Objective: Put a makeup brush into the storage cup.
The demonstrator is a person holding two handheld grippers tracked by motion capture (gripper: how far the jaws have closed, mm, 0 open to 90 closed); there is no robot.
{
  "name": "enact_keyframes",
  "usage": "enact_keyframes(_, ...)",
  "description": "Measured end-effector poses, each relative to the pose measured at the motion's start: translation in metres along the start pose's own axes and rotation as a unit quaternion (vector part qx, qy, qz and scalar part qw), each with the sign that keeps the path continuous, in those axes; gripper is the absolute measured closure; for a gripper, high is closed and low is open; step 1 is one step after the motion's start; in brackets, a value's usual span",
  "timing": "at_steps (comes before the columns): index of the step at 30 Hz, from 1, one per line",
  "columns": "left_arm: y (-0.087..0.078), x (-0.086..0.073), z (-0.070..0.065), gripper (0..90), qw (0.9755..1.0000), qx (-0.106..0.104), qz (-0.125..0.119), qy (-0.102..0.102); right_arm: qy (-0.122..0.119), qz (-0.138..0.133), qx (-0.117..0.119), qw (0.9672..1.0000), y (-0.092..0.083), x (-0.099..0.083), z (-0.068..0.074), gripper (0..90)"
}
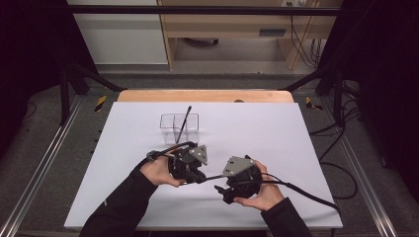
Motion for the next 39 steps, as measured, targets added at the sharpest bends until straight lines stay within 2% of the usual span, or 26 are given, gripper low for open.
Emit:
enact_keyframes(9,0.000,-0.001,0.002,83.3,1.0000,-0.009,-0.001,-0.002,-0.034,0.006,0.004,0.9994,-0.001,0.002,0.004,24.5)
enact_keyframes(16,0.000,-0.002,0.005,83.4,0.9998,-0.017,-0.004,-0.007,-0.073,0.017,0.001,0.9972,0.001,0.004,0.008,27.6)
enact_keyframes(21,-0.001,-0.002,0.006,83.4,0.9997,-0.022,-0.003,-0.008,-0.093,0.017,-0.002,0.9956,0.002,0.005,0.010,30.0)
enact_keyframes(29,0.001,-0.002,0.009,83.4,0.9994,-0.031,0.007,-0.011,-0.137,0.024,-0.013,0.9902,0.004,0.008,0.015,34.4)
enact_keyframes(34,0.003,-0.003,0.010,83.4,0.9994,-0.033,0.012,-0.009,-0.159,0.032,-0.004,0.9867,0.005,0.009,0.018,36.9)
enact_keyframes(39,0.005,-0.002,0.009,83.4,0.9991,-0.037,0.017,-0.006,-0.168,0.041,0.004,0.9848,0.007,0.009,0.020,38.7)
Point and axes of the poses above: each handheld gripper's, and its own axes: y roughly forward along the jaws, x roughly out of its top, z roughly to its left, the point moved 3 cm from there along y, roughly forward along the jaws, and after that the axes turned 6 degrees about -x, right-handed, at the moved point
